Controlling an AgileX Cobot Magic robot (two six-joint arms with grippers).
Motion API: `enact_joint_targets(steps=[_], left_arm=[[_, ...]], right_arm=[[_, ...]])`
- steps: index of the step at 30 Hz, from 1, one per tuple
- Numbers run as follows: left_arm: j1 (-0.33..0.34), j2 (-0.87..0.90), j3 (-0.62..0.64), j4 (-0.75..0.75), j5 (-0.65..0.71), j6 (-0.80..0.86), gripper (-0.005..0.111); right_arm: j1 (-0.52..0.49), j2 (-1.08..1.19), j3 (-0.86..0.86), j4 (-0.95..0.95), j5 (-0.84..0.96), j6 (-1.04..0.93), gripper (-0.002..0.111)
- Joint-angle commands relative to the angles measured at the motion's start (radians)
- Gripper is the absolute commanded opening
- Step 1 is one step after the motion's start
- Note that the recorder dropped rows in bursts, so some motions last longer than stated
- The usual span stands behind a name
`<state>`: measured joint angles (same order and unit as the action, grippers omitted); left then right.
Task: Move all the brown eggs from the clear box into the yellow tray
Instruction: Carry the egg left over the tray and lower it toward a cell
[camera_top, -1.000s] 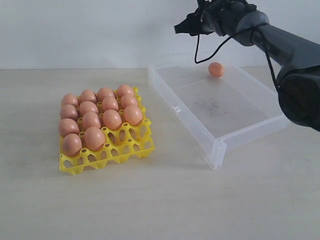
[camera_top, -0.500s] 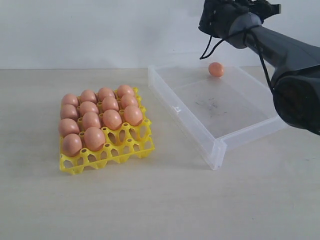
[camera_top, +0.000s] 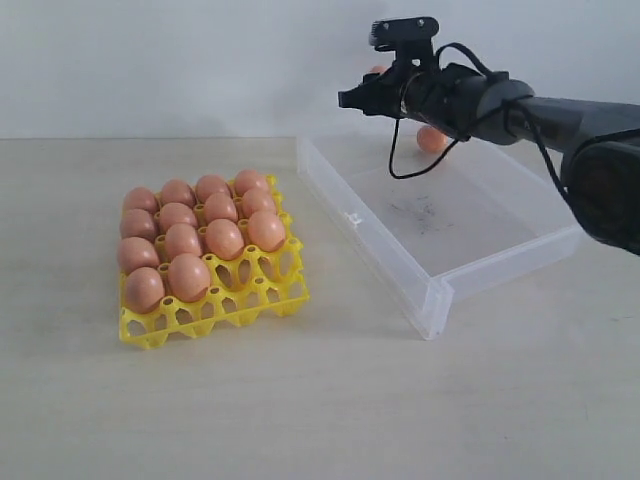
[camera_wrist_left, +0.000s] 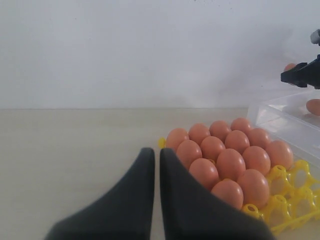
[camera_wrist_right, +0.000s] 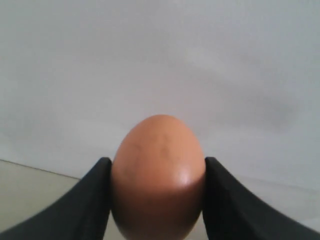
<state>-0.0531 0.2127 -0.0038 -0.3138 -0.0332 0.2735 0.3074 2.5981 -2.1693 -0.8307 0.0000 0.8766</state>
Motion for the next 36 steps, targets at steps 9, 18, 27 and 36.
enact_joint_targets(steps=[9, 18, 27, 36], left_arm=[[-0.005, 0.003, 0.004, -0.005, -0.012, 0.005, 0.004], [-0.005, 0.003, 0.004, -0.005, -0.012, 0.005, 0.004], [-0.005, 0.003, 0.004, -0.005, -0.012, 0.005, 0.004], [-0.005, 0.003, 0.004, -0.005, -0.012, 0.005, 0.004]], right_arm=[[-0.19, -0.017, 0.195, -0.228, -1.084, 0.364, 0.0], [-0.147, -0.018, 0.195, -0.523, -1.221, 0.545, 0.0], [-0.058, -0.018, 0.198, -0.631, -1.221, 0.608, 0.0], [-0.054, -0.026, 0.24, -0.731, -1.221, 0.626, 0.0]])
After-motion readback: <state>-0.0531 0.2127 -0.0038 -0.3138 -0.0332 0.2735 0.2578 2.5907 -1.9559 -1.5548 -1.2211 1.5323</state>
